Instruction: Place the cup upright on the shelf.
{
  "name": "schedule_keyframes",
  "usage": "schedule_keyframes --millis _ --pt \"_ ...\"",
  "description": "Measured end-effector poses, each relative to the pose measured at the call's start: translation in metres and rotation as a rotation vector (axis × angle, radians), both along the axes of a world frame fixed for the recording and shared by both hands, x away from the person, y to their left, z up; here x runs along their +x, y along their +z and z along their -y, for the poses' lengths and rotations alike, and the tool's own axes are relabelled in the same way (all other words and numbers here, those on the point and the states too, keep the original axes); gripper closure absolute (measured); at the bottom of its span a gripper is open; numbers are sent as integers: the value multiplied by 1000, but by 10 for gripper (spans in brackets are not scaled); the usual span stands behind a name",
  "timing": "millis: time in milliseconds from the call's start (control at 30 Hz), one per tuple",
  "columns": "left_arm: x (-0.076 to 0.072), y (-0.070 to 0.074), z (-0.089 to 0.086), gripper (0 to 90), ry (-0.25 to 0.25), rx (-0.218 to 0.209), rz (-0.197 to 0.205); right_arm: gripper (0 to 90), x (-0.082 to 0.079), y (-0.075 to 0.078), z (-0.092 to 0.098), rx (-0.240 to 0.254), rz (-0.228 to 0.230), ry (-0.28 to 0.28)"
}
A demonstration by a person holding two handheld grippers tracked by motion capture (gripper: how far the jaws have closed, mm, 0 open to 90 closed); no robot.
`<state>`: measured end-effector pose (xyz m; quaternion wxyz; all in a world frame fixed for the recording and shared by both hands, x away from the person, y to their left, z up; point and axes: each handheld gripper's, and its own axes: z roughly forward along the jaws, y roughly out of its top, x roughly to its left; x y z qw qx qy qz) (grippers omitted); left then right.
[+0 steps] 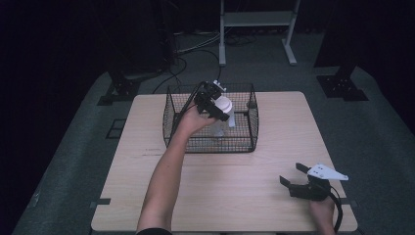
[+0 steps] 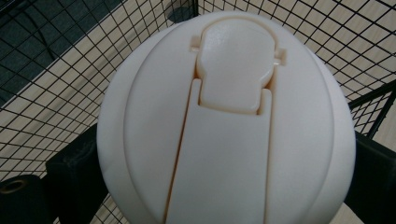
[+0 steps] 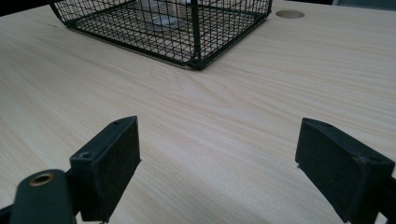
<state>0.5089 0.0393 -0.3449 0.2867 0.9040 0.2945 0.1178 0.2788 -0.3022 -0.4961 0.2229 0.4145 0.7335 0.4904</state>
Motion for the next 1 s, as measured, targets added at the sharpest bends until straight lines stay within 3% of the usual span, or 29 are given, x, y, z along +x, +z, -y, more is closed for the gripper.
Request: schedule_keyframes --millis 333,800,1000 --pt "-4 3 -3 6 -2 -13 2 129 2 0 3 26 -1 9" --pt "-12 19 -12 5 -20 -59 60 129 2 0 2 11 -1 19" --pt "-17 26 -21 5 -10 -56 82 129 2 0 1 4 -8 16"
